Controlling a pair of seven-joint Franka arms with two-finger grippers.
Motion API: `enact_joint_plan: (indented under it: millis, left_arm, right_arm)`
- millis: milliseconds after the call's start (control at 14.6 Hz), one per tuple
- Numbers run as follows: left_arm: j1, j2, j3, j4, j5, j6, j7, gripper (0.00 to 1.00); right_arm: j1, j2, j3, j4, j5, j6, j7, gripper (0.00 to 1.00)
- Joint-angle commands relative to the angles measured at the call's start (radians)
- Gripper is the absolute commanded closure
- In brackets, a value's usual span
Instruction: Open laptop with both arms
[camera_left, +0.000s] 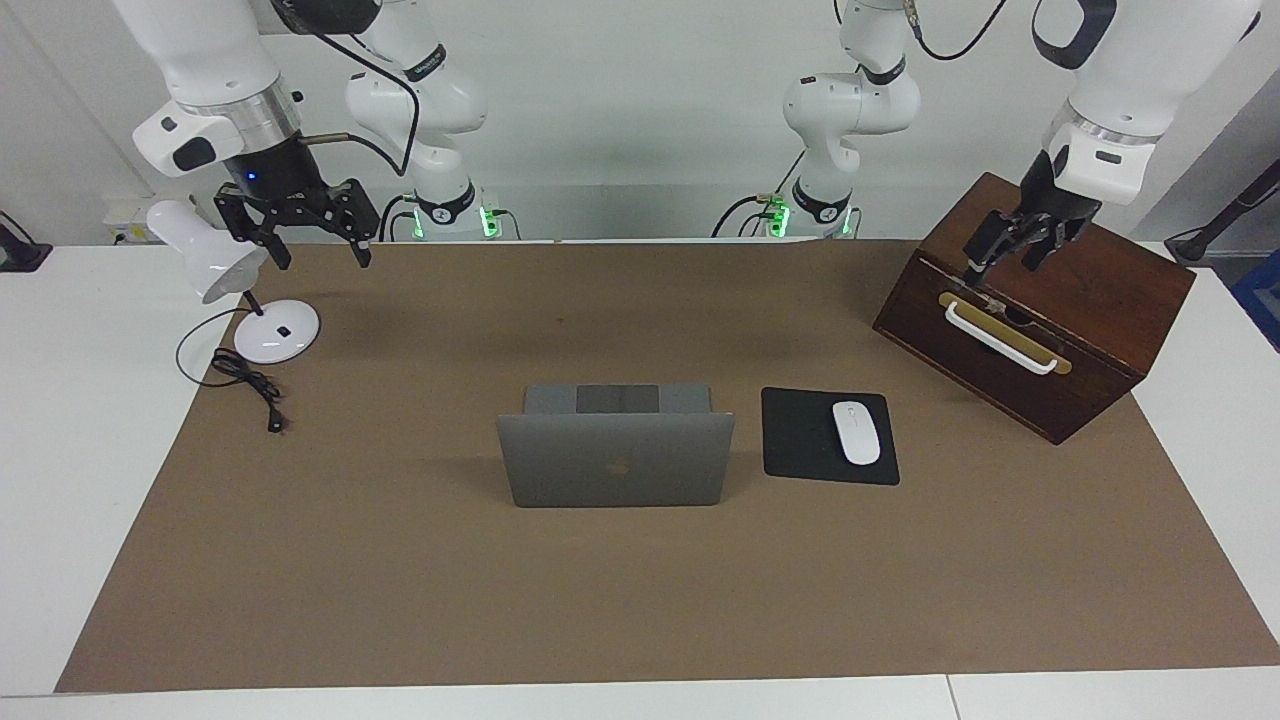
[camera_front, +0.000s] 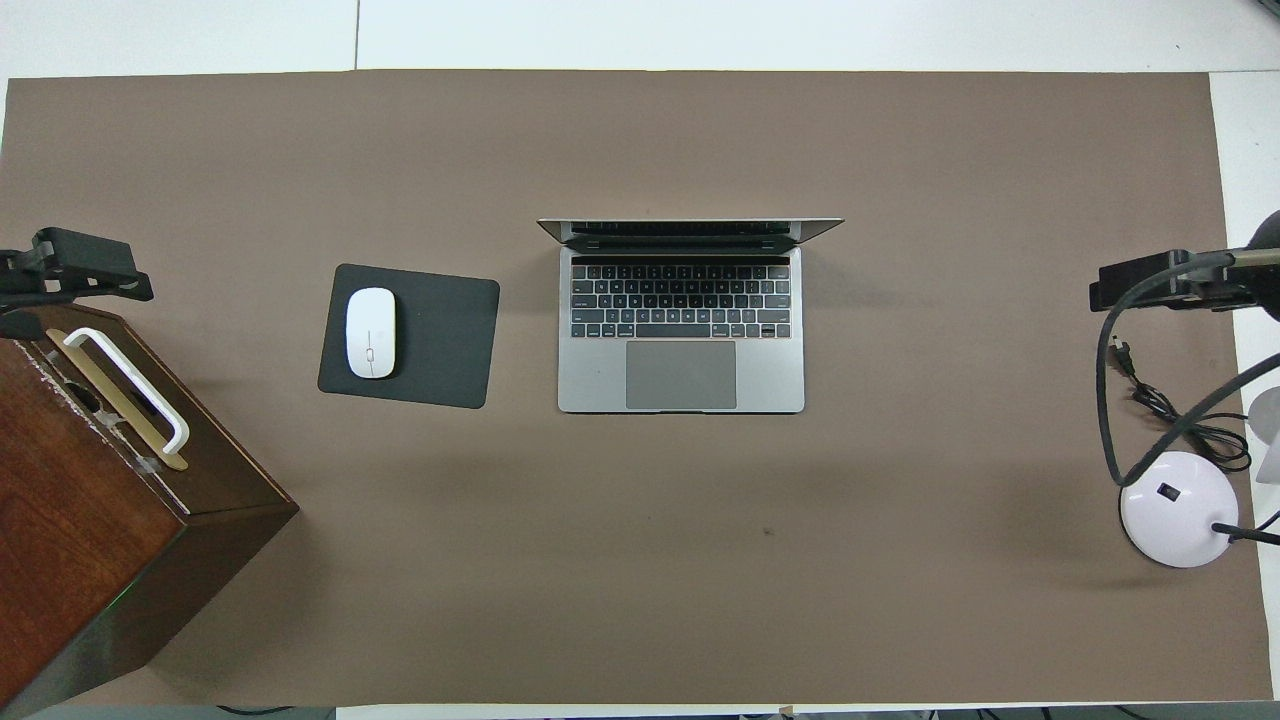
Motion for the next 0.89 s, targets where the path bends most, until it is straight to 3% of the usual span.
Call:
enact_joint_plan:
  millis: [0, 824]
  left_arm:
    - [0.018, 0.0, -0.016, 0.02, 0.012, -0.028, 0.017, 0.0]
    - [0.018, 0.008, -0.016, 0.041, 0.02, -0.038, 0.052, 0.0]
  right_arm:
    - [-0.009, -0.023, 0.005, -0.024, 0.004, 0.004, -0.001, 0.0]
    - [-0.009, -0.027, 0.006, -0.026, 0.004, 0.004, -0.001, 0.0]
